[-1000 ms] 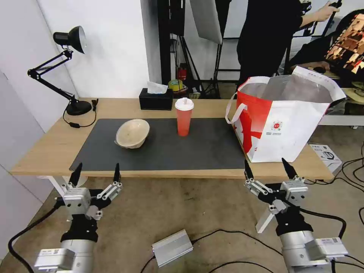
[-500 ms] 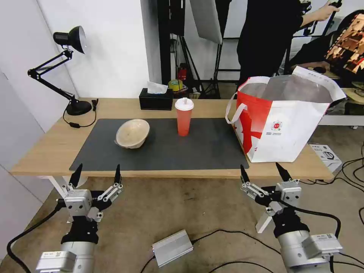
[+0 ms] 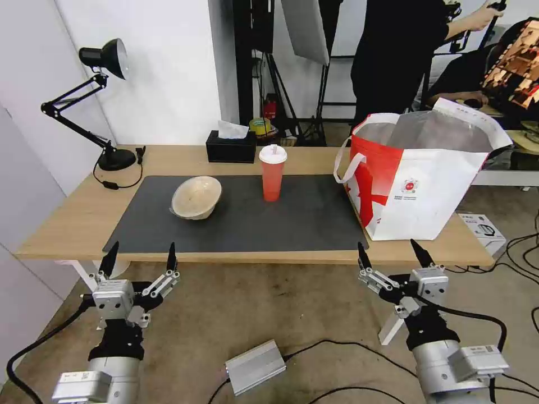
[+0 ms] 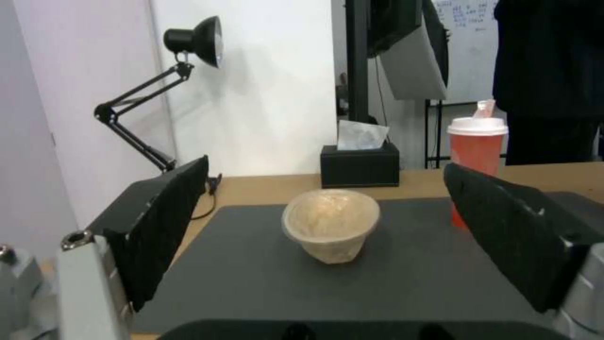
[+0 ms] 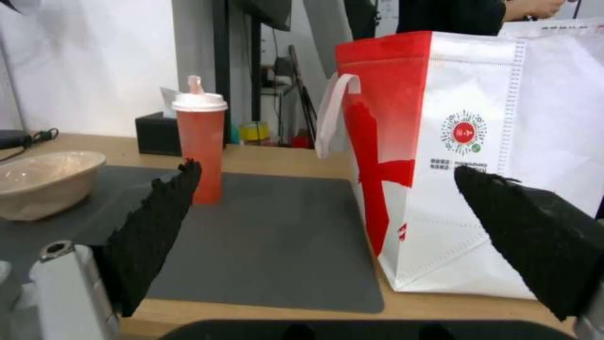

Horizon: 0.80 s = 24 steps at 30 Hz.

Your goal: Pick up the trash from the table and place it into the takeout bag.

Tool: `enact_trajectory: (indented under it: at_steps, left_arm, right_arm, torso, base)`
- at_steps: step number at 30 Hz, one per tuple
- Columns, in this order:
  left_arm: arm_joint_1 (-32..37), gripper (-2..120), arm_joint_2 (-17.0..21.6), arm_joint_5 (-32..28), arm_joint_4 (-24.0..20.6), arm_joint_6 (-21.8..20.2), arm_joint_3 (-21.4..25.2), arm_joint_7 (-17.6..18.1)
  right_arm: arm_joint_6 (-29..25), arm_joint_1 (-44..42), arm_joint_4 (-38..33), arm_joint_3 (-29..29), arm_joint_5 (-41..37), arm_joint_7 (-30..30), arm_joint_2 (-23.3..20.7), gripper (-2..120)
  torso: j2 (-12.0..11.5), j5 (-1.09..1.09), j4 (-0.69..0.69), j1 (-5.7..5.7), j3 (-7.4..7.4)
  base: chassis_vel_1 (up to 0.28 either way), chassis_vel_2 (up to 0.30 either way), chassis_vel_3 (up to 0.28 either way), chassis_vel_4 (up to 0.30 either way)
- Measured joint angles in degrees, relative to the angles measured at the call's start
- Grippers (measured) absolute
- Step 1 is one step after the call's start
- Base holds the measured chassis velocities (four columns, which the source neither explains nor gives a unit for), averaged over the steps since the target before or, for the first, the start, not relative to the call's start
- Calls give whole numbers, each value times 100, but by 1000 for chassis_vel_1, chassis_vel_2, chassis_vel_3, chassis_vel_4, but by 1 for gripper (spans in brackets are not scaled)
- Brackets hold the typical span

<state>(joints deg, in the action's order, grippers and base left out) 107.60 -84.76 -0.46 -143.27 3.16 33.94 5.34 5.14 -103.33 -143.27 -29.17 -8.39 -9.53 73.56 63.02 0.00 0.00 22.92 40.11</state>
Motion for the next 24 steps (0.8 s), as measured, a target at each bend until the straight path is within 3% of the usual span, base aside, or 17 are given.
enact_trajectory:
  at_steps: [9, 17, 24]
  left_arm:
    - [-3, 100, 5, -7, 1, -12, 10, 6]
    - [20, 100, -37, -12, 2, -16, 6, 25]
    - [62, 100, -132, -21, 3, -17, 36, 33]
  right_arm:
    - [179, 286, 3, 2, -362, -4, -275, 100]
    - [525, 943, 93, 92, -1184, -89, -871, 100]
    - [742, 1943, 601, 347, -1902, -193, -1430, 100]
  torso:
    - [0, 0, 0, 0, 0]
    - [0, 0, -1, 0, 0]
    - [0, 1, 1, 0, 1]
  base:
    - [0, 0, 0, 0]
    - [0, 0, 0, 0]
    - [0, 0, 0, 0]
